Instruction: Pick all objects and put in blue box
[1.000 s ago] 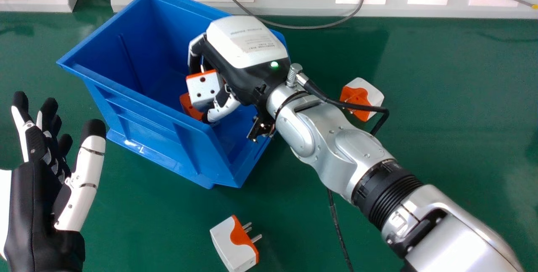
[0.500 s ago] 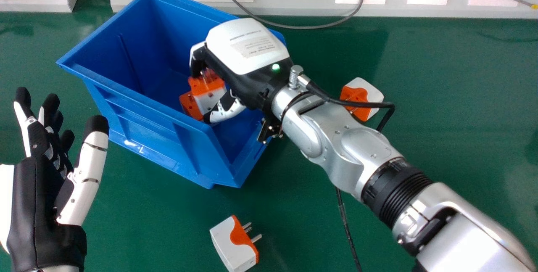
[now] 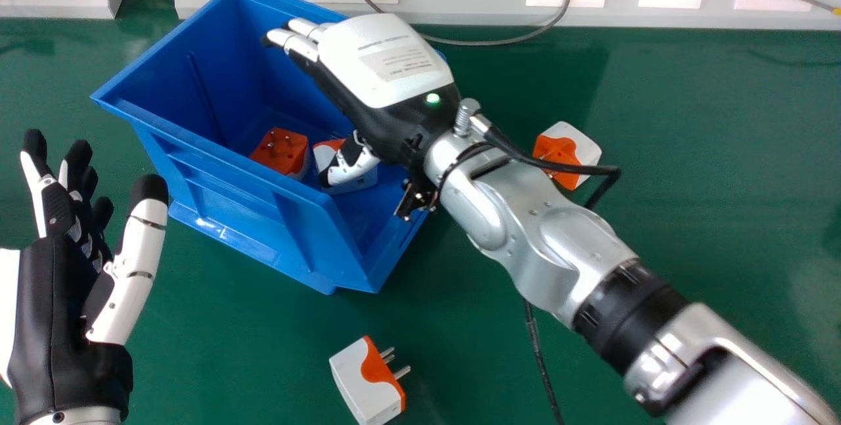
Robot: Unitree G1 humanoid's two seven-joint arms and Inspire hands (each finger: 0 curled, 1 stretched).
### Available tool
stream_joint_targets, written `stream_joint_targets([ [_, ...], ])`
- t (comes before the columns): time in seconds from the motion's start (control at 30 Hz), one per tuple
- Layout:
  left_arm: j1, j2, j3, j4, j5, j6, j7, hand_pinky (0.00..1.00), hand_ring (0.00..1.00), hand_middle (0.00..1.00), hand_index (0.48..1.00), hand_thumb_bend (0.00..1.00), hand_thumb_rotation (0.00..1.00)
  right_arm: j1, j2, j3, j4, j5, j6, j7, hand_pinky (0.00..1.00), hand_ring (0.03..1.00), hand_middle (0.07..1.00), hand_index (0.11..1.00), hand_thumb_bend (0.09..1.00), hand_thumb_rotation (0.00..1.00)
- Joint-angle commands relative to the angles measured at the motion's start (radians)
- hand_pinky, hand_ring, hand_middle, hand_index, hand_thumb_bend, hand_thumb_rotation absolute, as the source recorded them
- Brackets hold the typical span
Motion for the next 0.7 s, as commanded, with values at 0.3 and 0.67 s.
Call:
stream_joint_targets([
  [0.3, -0.002, 0.010, 0.018, 0.020, -0.035, -0.042, -0.028, 1.00, 1.00, 1.00, 0.998, 0.43, 0.52, 0.426, -0.128, -0.116, -0.625, -0.014, 0.069, 0.020, 0.69, 0.837, 0.877, 0.848, 0.530, 0.00],
  [0.67, -0.006, 0.008, 0.011, 0.052, -0.031, -0.059, -0.035, 1.00, 1.00, 1.00, 1.000, 0.45, 0.51, 0.773, -0.173, -0.260, -0.841, -0.071, 0.076, -0.097, 0.76, 0.920, 0.949, 0.917, 0.440, 0.06],
])
